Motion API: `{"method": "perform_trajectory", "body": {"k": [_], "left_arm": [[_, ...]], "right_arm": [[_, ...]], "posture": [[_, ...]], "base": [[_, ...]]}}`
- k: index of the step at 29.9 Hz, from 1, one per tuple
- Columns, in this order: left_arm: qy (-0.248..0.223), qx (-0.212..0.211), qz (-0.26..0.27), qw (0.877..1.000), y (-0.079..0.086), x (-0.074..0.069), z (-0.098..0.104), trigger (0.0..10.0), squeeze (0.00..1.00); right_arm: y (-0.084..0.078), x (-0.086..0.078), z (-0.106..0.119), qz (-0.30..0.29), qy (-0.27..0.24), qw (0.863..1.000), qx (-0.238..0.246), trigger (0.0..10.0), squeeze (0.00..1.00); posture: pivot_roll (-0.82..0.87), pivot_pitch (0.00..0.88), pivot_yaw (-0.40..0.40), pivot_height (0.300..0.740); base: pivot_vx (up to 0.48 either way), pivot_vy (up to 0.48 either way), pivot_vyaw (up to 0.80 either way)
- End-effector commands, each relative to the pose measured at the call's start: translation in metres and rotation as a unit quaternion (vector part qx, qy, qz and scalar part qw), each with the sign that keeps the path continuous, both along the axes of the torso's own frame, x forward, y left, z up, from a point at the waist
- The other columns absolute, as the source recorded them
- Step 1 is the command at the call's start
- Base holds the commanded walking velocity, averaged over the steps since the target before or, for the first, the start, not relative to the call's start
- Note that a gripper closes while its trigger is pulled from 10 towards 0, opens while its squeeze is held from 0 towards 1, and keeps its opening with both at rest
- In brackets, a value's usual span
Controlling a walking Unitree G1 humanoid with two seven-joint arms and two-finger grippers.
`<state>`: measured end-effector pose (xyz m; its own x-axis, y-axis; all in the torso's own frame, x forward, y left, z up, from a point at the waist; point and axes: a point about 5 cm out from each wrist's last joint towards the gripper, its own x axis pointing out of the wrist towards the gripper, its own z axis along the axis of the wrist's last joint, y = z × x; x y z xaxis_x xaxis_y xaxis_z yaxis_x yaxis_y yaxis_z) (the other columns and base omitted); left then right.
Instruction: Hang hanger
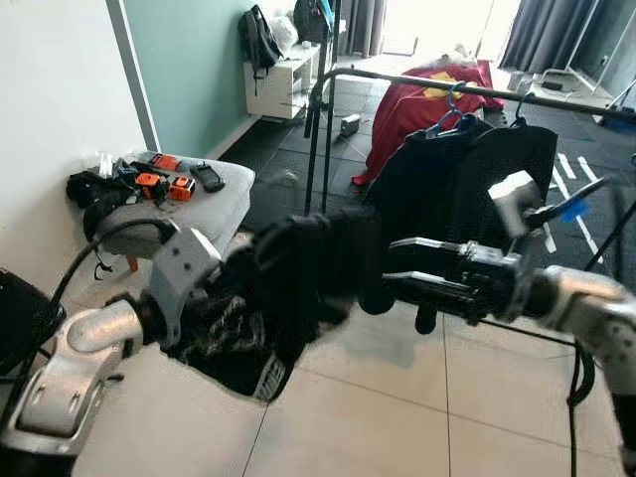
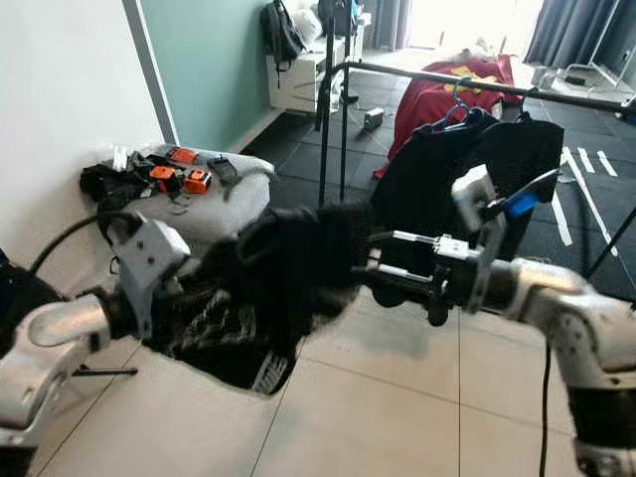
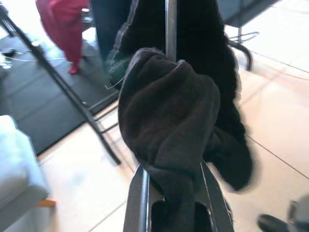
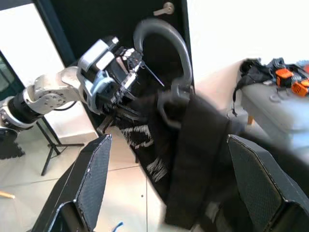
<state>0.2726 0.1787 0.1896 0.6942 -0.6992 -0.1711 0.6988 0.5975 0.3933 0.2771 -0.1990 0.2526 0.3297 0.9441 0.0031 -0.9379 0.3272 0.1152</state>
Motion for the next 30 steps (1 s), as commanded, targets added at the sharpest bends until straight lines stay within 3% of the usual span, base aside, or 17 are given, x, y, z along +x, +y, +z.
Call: {"method": "perform_trajectory", "body": {"k": [1, 4, 5, 6, 7, 14, 30], "left_arm": [[-0.009, 0.012, -0.04, 0.999, -0.004, -0.007, 0.007, 10.0, 0.0], [0.004, 0.033, -0.066, 0.997, -0.006, -0.012, 0.004, 10.0, 0.0], [0.018, 0.045, -0.093, 0.994, -0.008, -0.017, 0.002, 10.0, 0.0], [0.018, 0.045, -0.093, 0.994, -0.008, -0.017, 0.002, 10.0, 0.0], [0.027, 0.05, -0.119, 0.991, -0.011, -0.021, 0.003, 10.0, 0.0], [0.041, 0.058, -0.187, 0.98, -0.017, -0.032, 0.012, 10.0, 0.0], [0.041, 0.042, -0.247, 0.967, -0.024, -0.042, 0.028, 10.0, 0.0]], "right_arm": [[0.003, -0.002, 0.005, 0.02, -0.02, 1.0, -0.013, 10.0, 1.0], [0.004, -0.002, 0.007, 0.024, -0.037, 0.998, -0.04, 10.0, 1.0], [0.008, -0.002, 0.006, 0.032, -0.057, 0.995, -0.073, 10.0, 0.58], [0.008, -0.002, 0.006, 0.032, -0.057, 0.995, -0.073, 10.0, 0.58], [0.012, -0.004, 0.004, 0.048, -0.067, 0.992, -0.098, 10.0, 0.0], [0.026, -0.007, -0.004, 0.1, -0.073, 0.986, -0.115, 10.0, 0.0], [0.036, -0.014, -0.023, 0.152, -0.059, 0.976, -0.147, 10.0, 0.0]], "posture": [[-0.05, 0.004, -0.033, 0.74], [-0.05, 0.003, -0.034, 0.74], [-0.05, 0.003, -0.035, 0.74], [-0.05, 0.003, -0.035, 0.74], [-0.05, 0.005, -0.034, 0.74], [-0.05, 0.008, -0.038, 0.74], [-0.05, 0.021, -0.038, 0.74]], "base": [[0.0, 0.0, 0.0], [0.0, 0.0, 0.0], [0.0, 0.0, 0.0], [0.0, 0.0, 0.0], [0.0, 0.0, 0.0], [0.0, 0.0, 0.0], [0.0, 0.0, 0.0]]}}
